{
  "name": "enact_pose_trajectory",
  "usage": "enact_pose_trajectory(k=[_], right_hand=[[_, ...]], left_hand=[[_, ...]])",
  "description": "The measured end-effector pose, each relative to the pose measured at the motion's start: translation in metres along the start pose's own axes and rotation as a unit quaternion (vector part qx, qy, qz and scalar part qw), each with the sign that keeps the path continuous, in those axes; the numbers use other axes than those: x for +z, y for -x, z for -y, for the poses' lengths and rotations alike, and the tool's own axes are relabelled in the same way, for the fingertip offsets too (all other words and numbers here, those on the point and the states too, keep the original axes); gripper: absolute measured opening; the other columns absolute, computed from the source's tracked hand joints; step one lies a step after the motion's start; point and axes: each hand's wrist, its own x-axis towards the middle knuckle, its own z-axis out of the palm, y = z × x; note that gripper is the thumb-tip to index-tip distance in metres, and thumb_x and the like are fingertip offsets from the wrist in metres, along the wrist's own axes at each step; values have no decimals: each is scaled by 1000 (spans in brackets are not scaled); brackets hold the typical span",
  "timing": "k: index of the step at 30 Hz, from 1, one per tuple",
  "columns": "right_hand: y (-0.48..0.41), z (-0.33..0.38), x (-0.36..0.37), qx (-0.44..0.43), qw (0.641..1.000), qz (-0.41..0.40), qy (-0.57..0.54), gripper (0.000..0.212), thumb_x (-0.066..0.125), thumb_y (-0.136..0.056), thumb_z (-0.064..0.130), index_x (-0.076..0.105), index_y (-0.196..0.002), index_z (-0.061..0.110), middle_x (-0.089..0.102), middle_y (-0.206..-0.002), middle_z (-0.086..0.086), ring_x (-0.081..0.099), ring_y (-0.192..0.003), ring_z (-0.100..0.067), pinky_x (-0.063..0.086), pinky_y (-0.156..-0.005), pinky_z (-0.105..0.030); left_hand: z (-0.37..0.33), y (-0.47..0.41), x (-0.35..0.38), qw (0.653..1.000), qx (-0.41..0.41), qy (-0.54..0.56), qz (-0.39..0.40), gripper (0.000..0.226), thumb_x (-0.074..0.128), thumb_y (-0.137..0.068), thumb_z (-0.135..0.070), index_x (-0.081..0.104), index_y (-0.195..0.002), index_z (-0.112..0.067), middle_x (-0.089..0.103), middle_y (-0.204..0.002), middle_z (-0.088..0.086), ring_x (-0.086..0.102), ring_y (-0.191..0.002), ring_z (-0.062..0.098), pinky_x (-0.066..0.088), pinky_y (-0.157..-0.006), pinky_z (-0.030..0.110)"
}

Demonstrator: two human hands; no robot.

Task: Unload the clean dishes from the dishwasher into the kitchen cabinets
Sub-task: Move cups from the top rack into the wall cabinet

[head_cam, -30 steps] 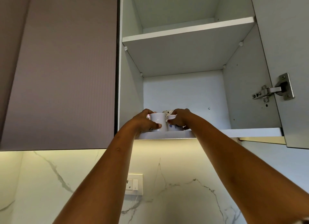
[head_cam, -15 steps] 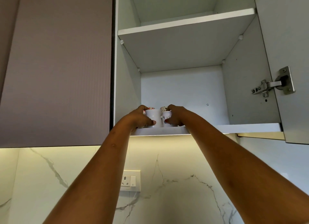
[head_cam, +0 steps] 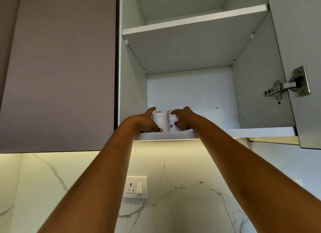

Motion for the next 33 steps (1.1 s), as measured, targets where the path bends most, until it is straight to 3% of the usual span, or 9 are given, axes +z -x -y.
enact_pose_trajectory(k=[2, 6, 8, 13, 18, 23, 25, 29, 33], right_hand=[[0, -1, 1, 6, 998, -3, -58, 69, 67, -85, 8, 31, -144, 17, 39, -138, -18, 48, -121, -33, 43, -94, -32], [1, -1, 1, 2, 997, 1, -81, 66, 67, -83, 3, 34, -139, 15, 48, -133, -19, 52, -115, -32, 43, -79, -28], [1, -1, 1, -2, 996, 7, -88, 63, 66, -85, 3, 35, -139, 14, 48, -134, -18, 52, -117, -32, 44, -84, -29], [0, 2, 0, -20, 997, 9, -75, 63, 65, -85, 3, 38, -140, 13, 46, -141, -12, 47, -125, -31, 40, -101, -31], [0, 1, 1, -22, 997, 12, -76, 67, 66, -83, 1, 36, -142, 14, 45, -142, -12, 46, -126, -31, 39, -102, -32], [-1, 2, -1, -53, 995, -32, -81, 68, 64, -80, -9, 41, -139, 17, 43, -143, -12, 44, -128, -29, 41, -100, -32], [-2, 2, 0, -62, 996, -24, -60, 65, 64, -81, -7, 43, -138, 17, 46, -141, -10, 45, -126, -28, 40, -100, -33], [-2, 2, 1, -55, 997, -29, -46, 63, 67, -81, -2, 45, -137, 17, 47, -141, -9, 45, -127, -27, 39, -103, -33], [-2, 3, 0, -66, 996, -53, -37, 56, 64, -84, 0, 49, -135, 18, 44, -143, -7, 42, -130, -27, 34, -107, -35]], left_hand=[[0, -2, -1, 1000, -5, -2, 12, 99, 67, -83, -2, -2, -150, -27, 23, -152, 12, 40, -129, 34, 39, -106, 40], [0, -5, -2, 1000, -11, 1, 21, 99, 67, -83, -2, -1, -150, -28, 26, -150, 11, 47, -119, 31, 42, -102, 40], [1, -6, -2, 1000, -12, 5, 18, 98, 67, -83, -2, 0, -150, -28, 29, -148, 12, 49, -112, 29, 43, -98, 38], [3, -8, -2, 1000, -19, 4, 7, 100, 68, -82, -4, 0, -150, -27, 29, -149, 11, 44, -125, 33, 41, -103, 40], [3, -10, -1, 1000, -21, 4, -2, 100, 69, -81, -7, -1, -150, -25, 26, -150, 10, 41, -128, 34, 38, -108, 43], [7, -10, -5, 994, -26, 97, -31, 101, 75, -76, -9, 9, -150, -25, 33, -145, 12, 52, -114, 31, 50, -88, 37], [8, -9, -4, 994, -22, 100, -43, 94, 76, -76, -11, 16, -148, -22, 38, -141, 11, 53, -107, 29, 51, -85, 35], [5, -6, -1, 996, -8, 78, -40, 69, 72, -80, -11, 35, -137, -17, 45, -133, 12, 54, -111, 30, 47, -100, 39], [7, -3, -2, 995, -3, 90, -41, 56, 70, -81, -6, 40, -125, -19, 47, -122, 13, 55, -107, 33, 49, -98, 42]])
